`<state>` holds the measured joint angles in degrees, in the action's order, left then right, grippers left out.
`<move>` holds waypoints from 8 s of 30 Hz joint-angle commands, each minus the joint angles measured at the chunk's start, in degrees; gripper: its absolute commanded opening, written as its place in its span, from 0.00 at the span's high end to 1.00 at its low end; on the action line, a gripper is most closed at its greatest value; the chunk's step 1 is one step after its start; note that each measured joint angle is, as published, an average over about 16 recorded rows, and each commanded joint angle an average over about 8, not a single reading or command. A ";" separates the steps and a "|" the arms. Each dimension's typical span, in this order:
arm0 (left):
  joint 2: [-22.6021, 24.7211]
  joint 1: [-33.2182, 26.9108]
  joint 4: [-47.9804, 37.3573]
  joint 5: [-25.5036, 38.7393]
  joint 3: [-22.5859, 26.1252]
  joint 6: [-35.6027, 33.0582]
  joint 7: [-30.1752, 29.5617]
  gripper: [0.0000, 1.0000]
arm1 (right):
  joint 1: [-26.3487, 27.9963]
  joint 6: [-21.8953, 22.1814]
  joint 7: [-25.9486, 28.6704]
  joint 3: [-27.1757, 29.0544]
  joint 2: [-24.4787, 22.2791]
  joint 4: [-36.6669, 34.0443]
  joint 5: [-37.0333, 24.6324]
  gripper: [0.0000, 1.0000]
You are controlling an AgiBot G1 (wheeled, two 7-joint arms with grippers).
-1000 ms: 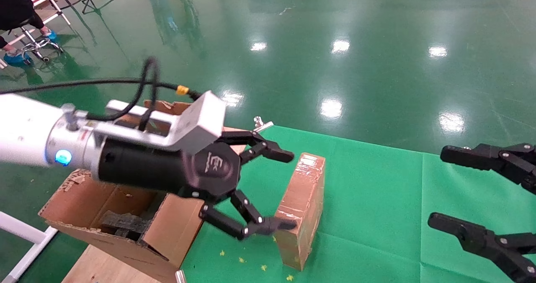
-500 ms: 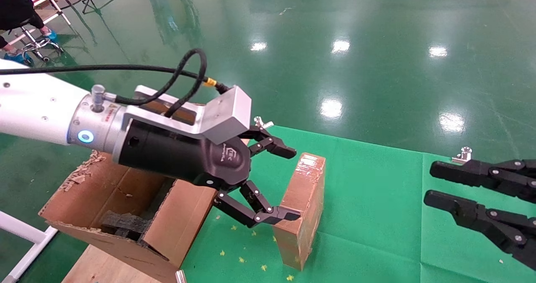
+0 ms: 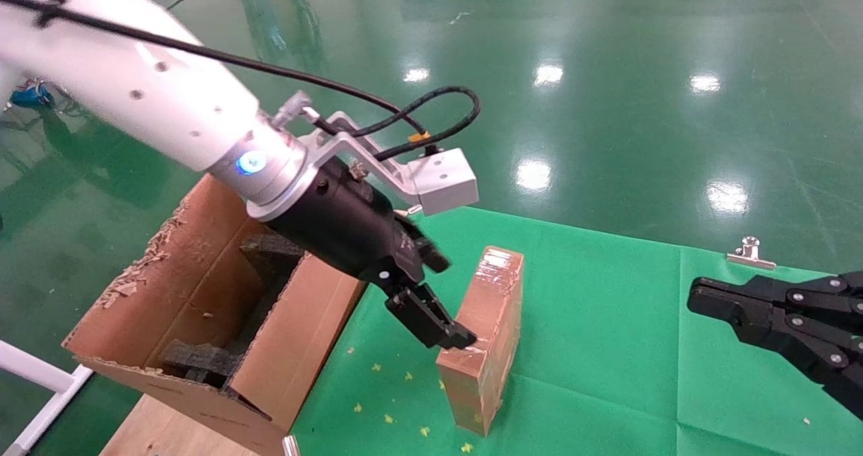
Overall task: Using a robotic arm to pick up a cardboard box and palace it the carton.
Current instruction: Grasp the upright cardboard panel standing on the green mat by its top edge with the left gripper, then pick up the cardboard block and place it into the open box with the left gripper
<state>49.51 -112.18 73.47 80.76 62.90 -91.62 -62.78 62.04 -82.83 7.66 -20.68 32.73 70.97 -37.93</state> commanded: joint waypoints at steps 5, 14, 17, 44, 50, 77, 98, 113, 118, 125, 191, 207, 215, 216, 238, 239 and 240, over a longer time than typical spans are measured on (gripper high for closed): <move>1.72 -3.36 -0.79 0.33 4.78 0.01 -4.40 0.00 | -0.01 0.01 0.00 0.00 0.00 -0.01 0.00 1.00; 4.13 -4.27 -3.18 -0.60 7.68 0.72 -6.42 0.00 | -0.01 0.01 0.00 0.00 -0.01 -0.01 0.01 1.00; 7.23 -6.29 -6.15 -1.62 11.14 0.47 -8.93 0.00 | -0.01 0.01 0.00 0.00 -0.01 -0.01 0.01 1.00; 27.38 -11.21 -35.54 -11.84 34.87 1.93 -18.64 0.00 | 0.00 0.01 0.00 0.00 -0.01 -0.01 0.01 1.00; 28.19 -10.17 -36.16 -12.24 36.17 3.22 -19.57 0.00 | 0.00 0.01 0.00 0.00 -0.01 -0.01 0.01 0.79; 28.54 -9.65 -35.87 -11.93 36.68 4.08 -20.57 1.00 | -0.02 0.03 -0.01 0.00 -0.02 -0.03 0.03 0.00; 28.32 -9.75 -35.86 -12.03 36.55 3.95 -20.49 1.00 | -0.02 0.03 -0.01 0.00 -0.02 -0.03 0.02 0.00; 21.20 -18.00 -40.75 -14.68 32.10 7.32 -16.64 1.00 | -0.02 0.03 -0.01 0.00 -0.02 -0.03 0.02 0.00; 17.44 -23.51 -45.62 -15.51 30.15 7.27 -12.73 1.00 | -0.02 0.03 -0.01 0.00 -0.02 -0.03 0.02 0.00; 12.98 -30.26 -51.97 -11.59 31.19 6.89 -7.14 1.00 | -0.02 0.03 -0.01 0.00 -0.02 -0.03 0.02 0.00; -7.11 -11.79 -72.64 -2.52 37.19 19.49 25.02 1.00 | -0.02 0.03 -0.01 -0.01 -0.02 -0.03 0.03 0.00; -5.93 -3.61 -73.18 -4.55 35.81 24.04 22.81 1.00 | -0.02 0.03 -0.02 -0.01 -0.02 -0.03 0.03 0.00; -5.34 0.54 -73.25 -5.93 34.85 26.56 21.65 1.00 | -0.02 0.03 -0.02 -0.01 -0.02 -0.03 0.03 0.00; -5.26 1.00 -73.27 -6.13 34.72 26.78 21.47 1.00 | -0.02 0.03 -0.02 -0.01 -0.02 -0.03 0.03 0.00; -3.97 9.47 -73.58 -9.41 32.42 32.08 18.32 1.00 | -0.01 0.04 -0.02 -0.02 -0.02 -0.03 0.03 0.00; -3.93 9.81 -73.58 -9.57 32.31 32.29 18.20 1.00 | -0.01 0.04 -0.02 -0.02 -0.02 -0.03 0.03 0.00; -3.89 10.15 -73.58 -9.73 32.20 32.49 18.08 1.00 | -0.01 0.04 -0.02 -0.02 -0.02 -0.03 0.03 0.00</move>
<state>45.65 -102.10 -0.12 71.02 95.09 -59.12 -44.74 62.03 -82.79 7.64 -20.69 32.71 70.94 -37.90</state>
